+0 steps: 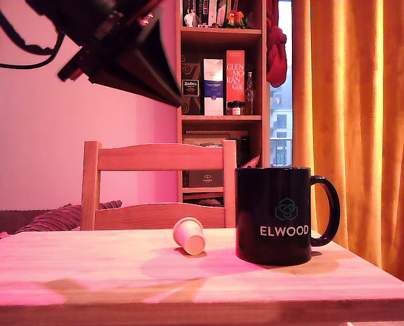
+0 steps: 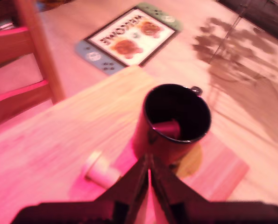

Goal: Pick up the coffee capsules on the table and drop them inside the coffee cup

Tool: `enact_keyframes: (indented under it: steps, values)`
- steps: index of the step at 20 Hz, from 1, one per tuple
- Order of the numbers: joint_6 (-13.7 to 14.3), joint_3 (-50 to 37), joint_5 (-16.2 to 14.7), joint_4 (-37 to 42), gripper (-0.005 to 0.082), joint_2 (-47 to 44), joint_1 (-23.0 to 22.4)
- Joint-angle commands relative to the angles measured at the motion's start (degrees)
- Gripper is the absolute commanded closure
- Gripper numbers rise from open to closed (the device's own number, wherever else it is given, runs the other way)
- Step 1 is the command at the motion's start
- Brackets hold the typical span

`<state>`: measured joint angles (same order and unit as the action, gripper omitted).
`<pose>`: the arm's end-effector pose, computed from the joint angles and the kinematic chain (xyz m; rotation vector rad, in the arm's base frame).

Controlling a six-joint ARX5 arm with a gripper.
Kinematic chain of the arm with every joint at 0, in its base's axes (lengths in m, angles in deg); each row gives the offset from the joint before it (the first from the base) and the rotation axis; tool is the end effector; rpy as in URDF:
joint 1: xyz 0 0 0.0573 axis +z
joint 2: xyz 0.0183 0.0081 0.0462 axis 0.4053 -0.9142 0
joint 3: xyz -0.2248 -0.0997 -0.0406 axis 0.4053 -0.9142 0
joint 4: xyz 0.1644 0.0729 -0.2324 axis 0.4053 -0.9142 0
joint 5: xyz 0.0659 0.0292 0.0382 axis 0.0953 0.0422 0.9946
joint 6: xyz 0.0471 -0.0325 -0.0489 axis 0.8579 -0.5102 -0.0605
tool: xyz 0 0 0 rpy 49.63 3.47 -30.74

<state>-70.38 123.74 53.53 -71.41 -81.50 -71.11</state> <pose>0.2284 -0.2482 0.2161 -0.0058 0.6856 -0.7236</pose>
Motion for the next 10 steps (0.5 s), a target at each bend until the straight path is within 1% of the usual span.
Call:
enact_keyframes:
  steps: [1, 2, 3, 4, 5, 6, 7, 10]
  values:
    - [-6.01, -1.25, 3.8, -1.03, 0.0788, -0.59, -1.64]
    - [-8.07, -1.25, 6.14, -1.9, 0.0788, -0.59, -2.4]
    - [-9.86, -1.25, 7.52, -2.54, 0.0788, -0.59, -2.93]
    - [-9.92, -1.25, 9.07, -3.17, 0.0788, -0.59, -3.34]
    - [-13.57, -1.25, 10.21, -3.58, 0.0788, -0.59, -3.58]
    - [-16.15, -1.25, 10.95, -3.82, 0.0788, -0.59, -3.65]
    - [-16.15, -1.25, 10.99, -3.8, 0.0788, -0.59, -3.65]
    - [-22.23, -1.25, 12.0, -4.28, 0.0778, -0.59, -3.65]
